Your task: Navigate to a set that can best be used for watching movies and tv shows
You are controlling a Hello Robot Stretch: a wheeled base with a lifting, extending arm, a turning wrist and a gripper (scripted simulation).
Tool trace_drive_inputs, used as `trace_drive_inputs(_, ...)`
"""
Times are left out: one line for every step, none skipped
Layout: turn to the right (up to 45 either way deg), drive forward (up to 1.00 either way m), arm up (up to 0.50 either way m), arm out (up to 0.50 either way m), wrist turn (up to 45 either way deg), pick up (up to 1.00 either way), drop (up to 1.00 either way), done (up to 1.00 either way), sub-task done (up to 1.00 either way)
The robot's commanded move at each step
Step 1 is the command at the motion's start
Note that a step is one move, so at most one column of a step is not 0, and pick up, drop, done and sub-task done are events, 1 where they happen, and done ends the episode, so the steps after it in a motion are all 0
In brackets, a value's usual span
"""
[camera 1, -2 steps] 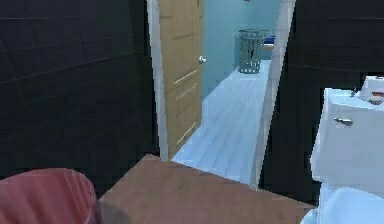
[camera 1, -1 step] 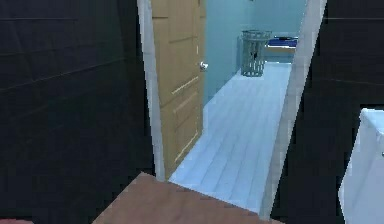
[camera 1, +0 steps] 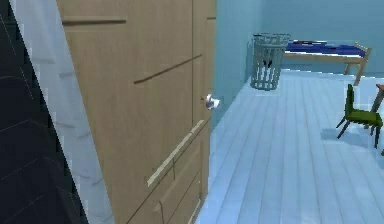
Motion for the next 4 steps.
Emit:
trace_drive_inputs(6.0, 0.00, 0.00, 0.00, 0.0, 0.00, 0.00, 0.00, 0.00)
trace_drive_inputs(0.0, 0.15, 0.00, 0.00, 0.0, 0.00, 0.00, 0.00, 0.00)
trace_drive_inputs(18.0, 0.00, 0.00, 0.00, 0.0, 0.00, 0.00, 0.00, 0.00)
trace_drive_inputs(0.0, 0.45, 0.00, 0.00, 0.0, 0.00, 0.00, 0.00, 0.00)
